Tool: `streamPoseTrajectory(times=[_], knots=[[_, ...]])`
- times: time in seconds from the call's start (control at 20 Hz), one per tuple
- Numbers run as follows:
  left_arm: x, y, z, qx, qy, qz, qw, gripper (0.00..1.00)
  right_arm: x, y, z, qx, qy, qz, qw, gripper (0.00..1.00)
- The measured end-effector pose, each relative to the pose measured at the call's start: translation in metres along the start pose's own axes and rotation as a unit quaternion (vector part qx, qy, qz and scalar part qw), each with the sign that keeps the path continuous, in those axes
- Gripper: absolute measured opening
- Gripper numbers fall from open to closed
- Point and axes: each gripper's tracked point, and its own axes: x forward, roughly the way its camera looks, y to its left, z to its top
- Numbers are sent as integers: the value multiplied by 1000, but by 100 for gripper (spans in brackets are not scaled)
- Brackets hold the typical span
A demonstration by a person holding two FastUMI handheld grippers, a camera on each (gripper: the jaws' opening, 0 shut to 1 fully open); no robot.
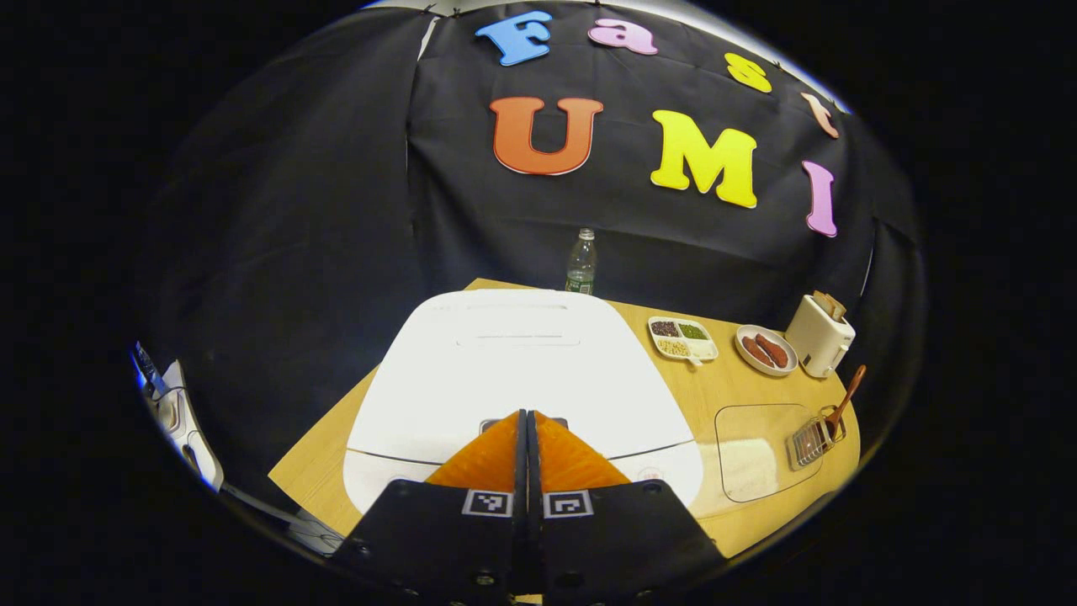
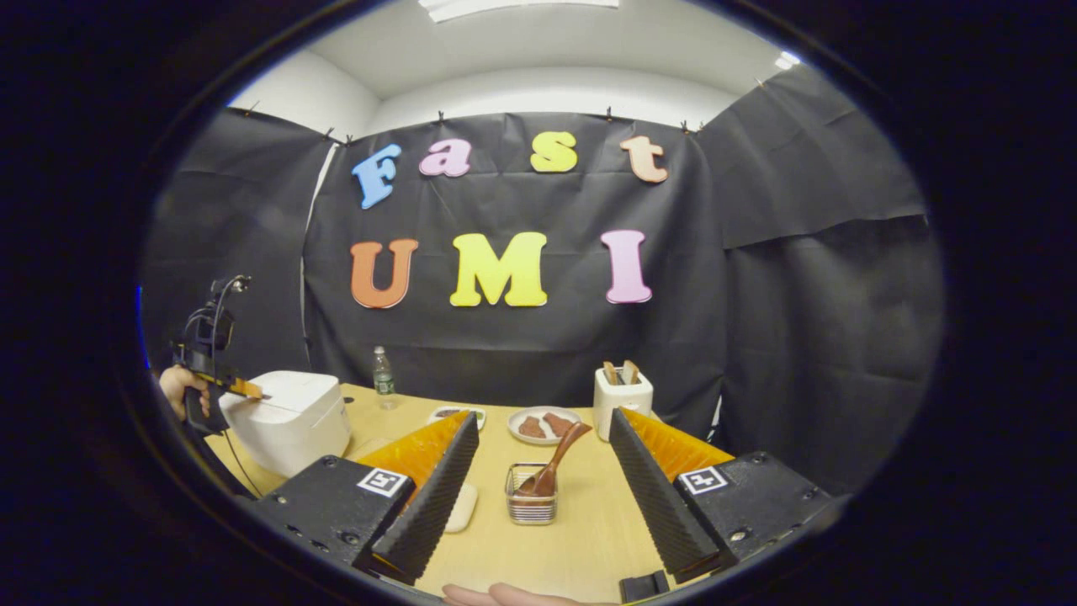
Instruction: Close the left gripper, press the button to open the rice cooker; take a wooden spoon from the chopstick holder with the right hand, scoop a spoonful of rice and pour it into the rice cooker, then put the wooden spoon back into the chopstick holder.
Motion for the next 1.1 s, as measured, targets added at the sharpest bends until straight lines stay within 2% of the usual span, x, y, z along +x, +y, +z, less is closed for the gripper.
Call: streamPoseTrajectory(times=[0.35, 0.4, 0.55, 0.7, 0.75, 0.9, 0.95, 1.0, 1.1], knots=[[-32, 0, 58, -36, -88, -5, 995, 0, -5, -10, -1, -1, -8, -13, 1000, 99], [-44, -2, 56, -42, -81, -6, 996, 0, -6, -13, -1, -2, -9, -17, 1000, 99], [-59, -2, 71, -24, -110, -12, 994, 0, -6, -19, -2, -3, -12, -24, 1000, 100], [-97, -11, 82, -8, -144, -20, 989, 0, -6, -21, -7, 0, -8, -24, 1000, 99], [-109, -13, 85, 1, -159, -23, 987, 22, -5, -21, -8, 3, -6, -23, 1000, 100], [-139, -22, 87, 19, -187, -30, 982, 58, 3, -22, -14, 9, 3, -27, 1000, 100], [-147, -24, 84, 16, -187, -30, 982, 87, 6, -23, -16, 11, 6, -29, 1000, 99], [-153, -24, 84, 16, -190, -32, 981, 91, 10, -23, -19, 14, 10, -30, 999, 100], [-165, -25, 81, 18, -199, -34, 979, 93, 19, -24, -26, 18, 19, -32, 999, 99]])
